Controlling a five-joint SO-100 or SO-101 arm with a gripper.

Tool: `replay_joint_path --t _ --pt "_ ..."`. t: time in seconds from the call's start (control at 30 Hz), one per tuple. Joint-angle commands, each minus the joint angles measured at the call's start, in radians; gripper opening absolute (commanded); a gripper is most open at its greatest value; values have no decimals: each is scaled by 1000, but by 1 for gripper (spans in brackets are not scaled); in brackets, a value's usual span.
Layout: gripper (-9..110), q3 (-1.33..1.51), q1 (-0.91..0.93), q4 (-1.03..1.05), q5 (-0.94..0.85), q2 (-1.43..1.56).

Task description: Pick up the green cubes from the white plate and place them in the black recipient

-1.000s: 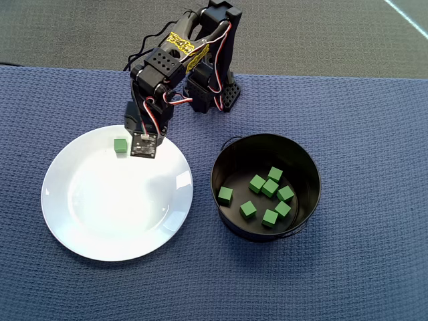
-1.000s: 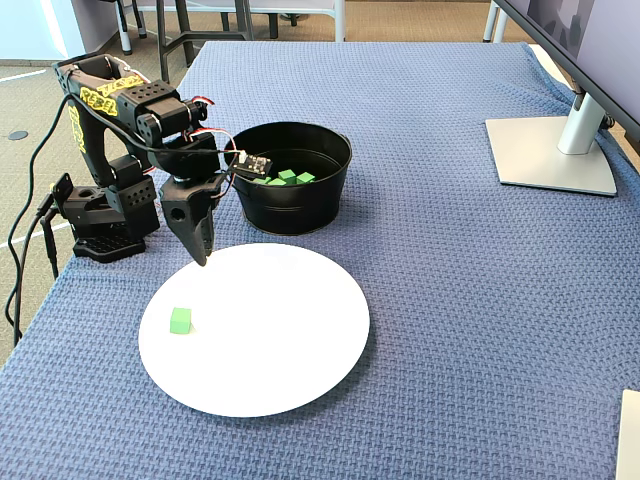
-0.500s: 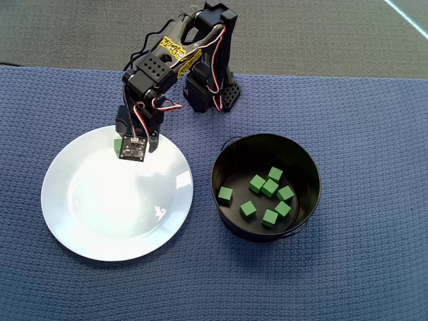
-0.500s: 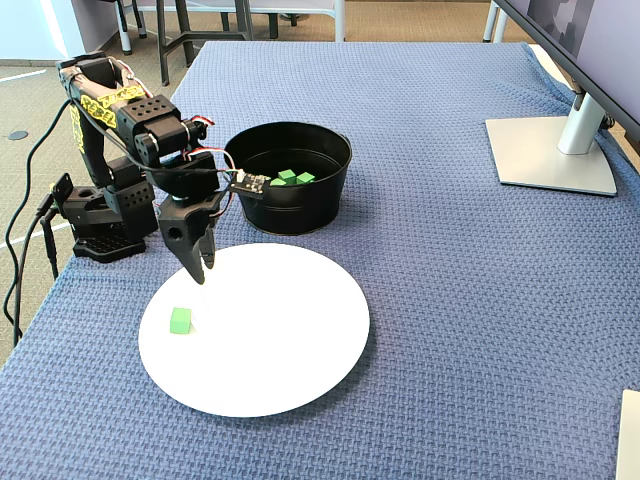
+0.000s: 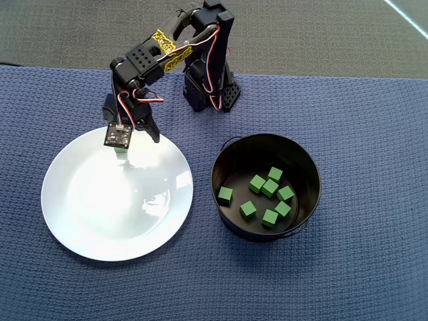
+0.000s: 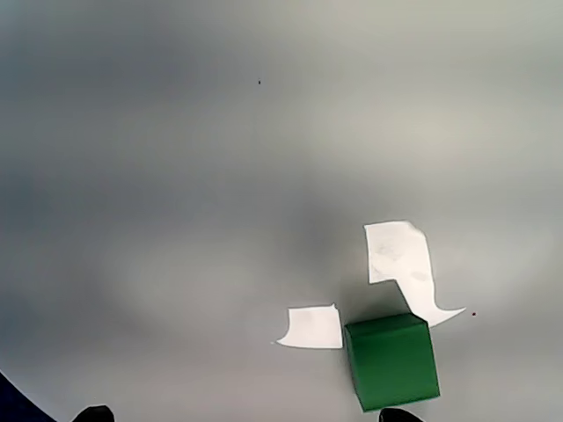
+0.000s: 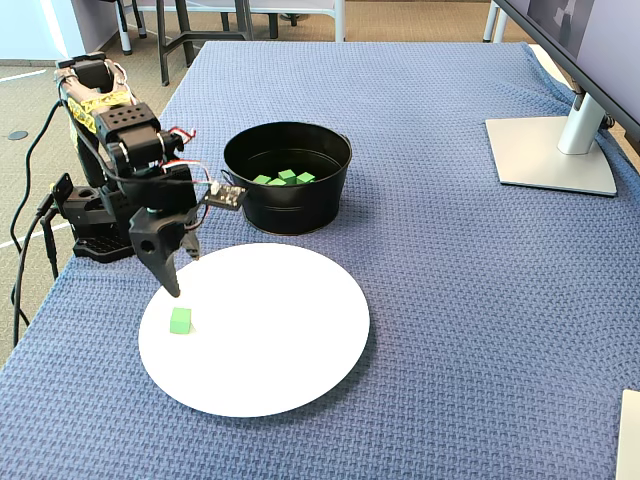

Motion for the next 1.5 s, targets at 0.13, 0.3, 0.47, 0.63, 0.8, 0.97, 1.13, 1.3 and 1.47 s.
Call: replay_joint_path --t 0.13,0.3,0.47,0.63,0.8,0.97,1.13,1.3,1.47 --pt "35 -152 54 -58 -66 -97" --pt "35 -265 64 -6 -60 -164" --pt "34 -305 78 -12 -66 -216" --pt "34 -255 80 -57 -75 -224" --pt "34 -219 84 -89 -84 -233" --pt "33 -192 98 -109 -104 -239" --pt "33 -152 98 -155 -103 -249" --pt "31 -126 98 -178 -107 -249" --pt "29 -121 97 -196 -101 -261"
